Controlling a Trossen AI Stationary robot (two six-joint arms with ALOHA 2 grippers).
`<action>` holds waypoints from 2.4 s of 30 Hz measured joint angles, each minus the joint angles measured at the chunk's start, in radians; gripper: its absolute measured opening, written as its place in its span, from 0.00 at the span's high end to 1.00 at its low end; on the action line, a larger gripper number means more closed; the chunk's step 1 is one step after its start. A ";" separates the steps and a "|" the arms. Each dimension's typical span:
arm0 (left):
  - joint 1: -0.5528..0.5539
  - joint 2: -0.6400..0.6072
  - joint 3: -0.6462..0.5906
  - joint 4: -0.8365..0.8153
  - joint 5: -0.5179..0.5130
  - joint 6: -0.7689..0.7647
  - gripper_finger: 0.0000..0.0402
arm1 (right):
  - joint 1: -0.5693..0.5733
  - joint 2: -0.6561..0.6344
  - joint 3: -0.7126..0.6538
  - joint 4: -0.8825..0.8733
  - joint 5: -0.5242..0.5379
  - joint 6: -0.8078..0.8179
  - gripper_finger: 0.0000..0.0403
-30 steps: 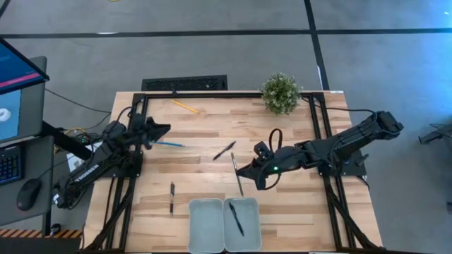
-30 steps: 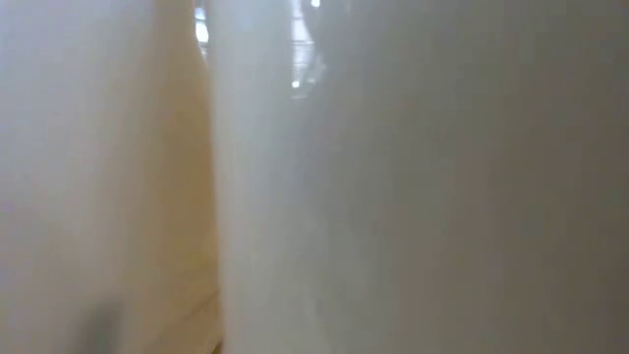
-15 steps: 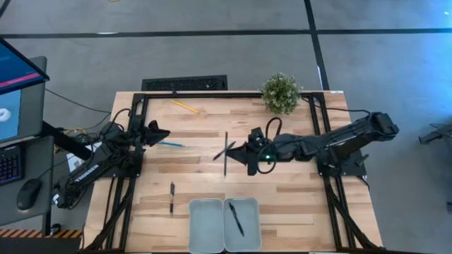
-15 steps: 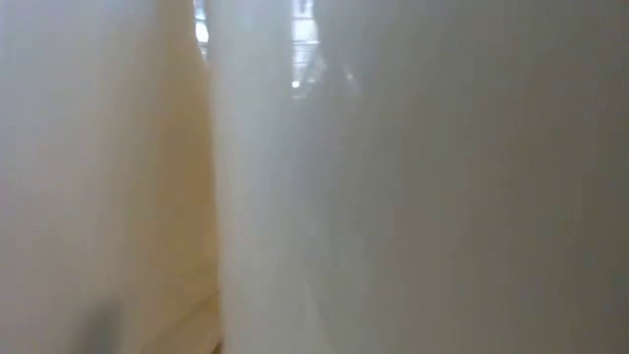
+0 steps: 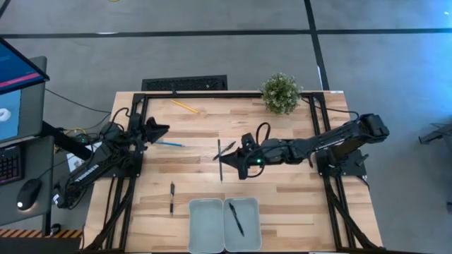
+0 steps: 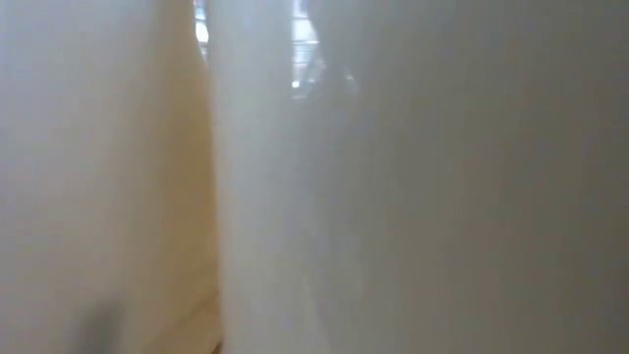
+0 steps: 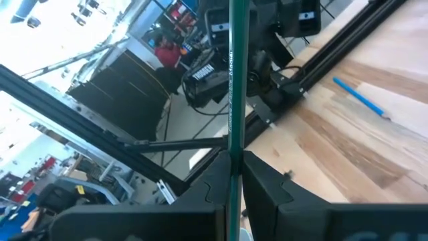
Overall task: Sort pens & pencils
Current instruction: Put the green pencil into the left gray bin
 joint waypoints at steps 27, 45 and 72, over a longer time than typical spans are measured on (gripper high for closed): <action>-0.243 0.006 0.117 0.023 -0.066 0.002 0.46 | -0.063 -0.004 0.000 -0.002 0.001 -0.005 0.87; -0.704 0.689 0.331 0.203 -0.534 0.306 0.46 | -0.079 -0.004 0.000 -0.003 0.005 -0.254 0.87; -0.751 1.208 0.665 0.240 -0.494 0.383 0.46 | -0.089 -0.005 0.000 -0.018 0.005 -0.323 0.87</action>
